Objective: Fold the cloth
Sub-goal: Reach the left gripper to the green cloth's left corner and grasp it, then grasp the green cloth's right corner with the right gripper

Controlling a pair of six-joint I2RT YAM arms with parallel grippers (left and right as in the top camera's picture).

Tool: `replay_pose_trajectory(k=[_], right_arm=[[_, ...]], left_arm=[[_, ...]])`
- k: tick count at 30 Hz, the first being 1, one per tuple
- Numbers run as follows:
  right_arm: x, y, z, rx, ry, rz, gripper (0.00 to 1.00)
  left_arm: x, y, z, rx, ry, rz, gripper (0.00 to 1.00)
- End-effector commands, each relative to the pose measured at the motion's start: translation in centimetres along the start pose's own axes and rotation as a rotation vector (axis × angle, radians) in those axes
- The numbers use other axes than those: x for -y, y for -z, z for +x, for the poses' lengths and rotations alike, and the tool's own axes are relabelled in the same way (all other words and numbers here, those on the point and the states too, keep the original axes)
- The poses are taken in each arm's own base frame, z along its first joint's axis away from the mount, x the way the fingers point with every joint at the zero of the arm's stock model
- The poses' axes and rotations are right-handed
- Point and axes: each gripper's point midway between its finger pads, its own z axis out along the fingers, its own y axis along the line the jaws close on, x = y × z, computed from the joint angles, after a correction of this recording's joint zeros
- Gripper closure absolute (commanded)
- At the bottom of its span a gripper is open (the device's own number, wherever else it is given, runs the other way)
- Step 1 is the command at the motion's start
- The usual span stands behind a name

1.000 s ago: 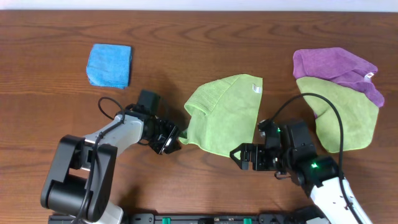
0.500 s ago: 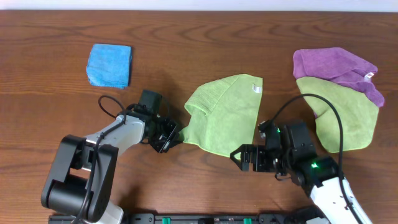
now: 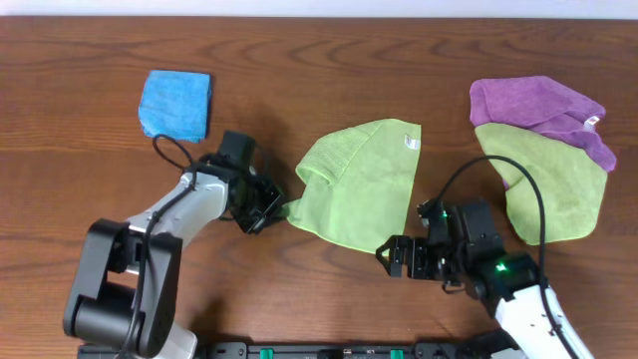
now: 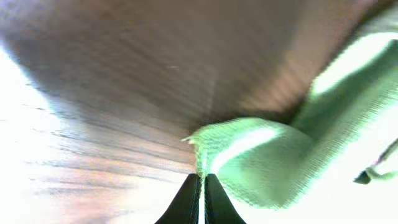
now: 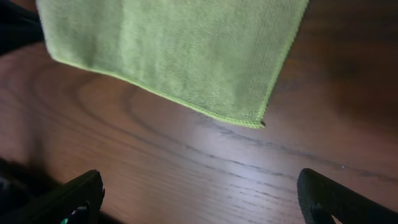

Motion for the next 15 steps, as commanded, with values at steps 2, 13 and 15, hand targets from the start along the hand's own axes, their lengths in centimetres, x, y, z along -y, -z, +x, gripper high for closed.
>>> replay_pose_trajectory(k=[2, 13, 15], right_arm=[[1.5, -1.3, 0.4, 0.005, -0.088, 0.024, 0.01], [2.9, -3.8, 1.1, -0.012, -0.219, 0.030, 0.04], [3.0, -4.1, 1.2, -0.023, -0.229, 0.032, 0.04]], left_arm=[[1.7, 1.9, -0.4, 0.049, -0.116, 0.022, 0.94], [0.3, 2.2, 0.0, 0.044, -0.170, -0.049, 0.94], [0.0, 2.2, -0.1, 0.051, -0.175, -0.062, 0.94]])
